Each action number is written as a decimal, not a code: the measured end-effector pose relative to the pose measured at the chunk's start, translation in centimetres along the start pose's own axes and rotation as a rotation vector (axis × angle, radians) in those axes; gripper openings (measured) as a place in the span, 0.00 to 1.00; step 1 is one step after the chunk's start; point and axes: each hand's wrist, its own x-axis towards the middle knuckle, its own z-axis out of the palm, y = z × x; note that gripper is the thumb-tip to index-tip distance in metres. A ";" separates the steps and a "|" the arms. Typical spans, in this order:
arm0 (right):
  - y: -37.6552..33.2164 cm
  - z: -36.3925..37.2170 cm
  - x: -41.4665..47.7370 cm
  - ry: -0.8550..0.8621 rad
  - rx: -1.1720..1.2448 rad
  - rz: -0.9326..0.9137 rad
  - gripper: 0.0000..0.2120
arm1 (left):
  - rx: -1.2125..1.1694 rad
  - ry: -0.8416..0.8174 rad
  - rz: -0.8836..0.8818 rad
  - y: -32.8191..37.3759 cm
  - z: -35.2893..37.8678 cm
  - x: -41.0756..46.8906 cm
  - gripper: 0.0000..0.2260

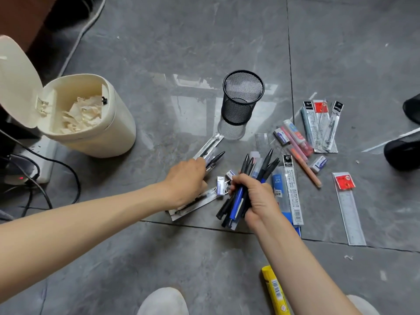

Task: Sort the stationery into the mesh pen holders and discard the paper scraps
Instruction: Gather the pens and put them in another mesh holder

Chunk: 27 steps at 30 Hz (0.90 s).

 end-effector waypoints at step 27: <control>-1.8 3.4 -1.1 -0.373 -0.047 0.083 0.10 | -0.824 -0.294 0.299 -0.3 -7.1 -3.1 0.06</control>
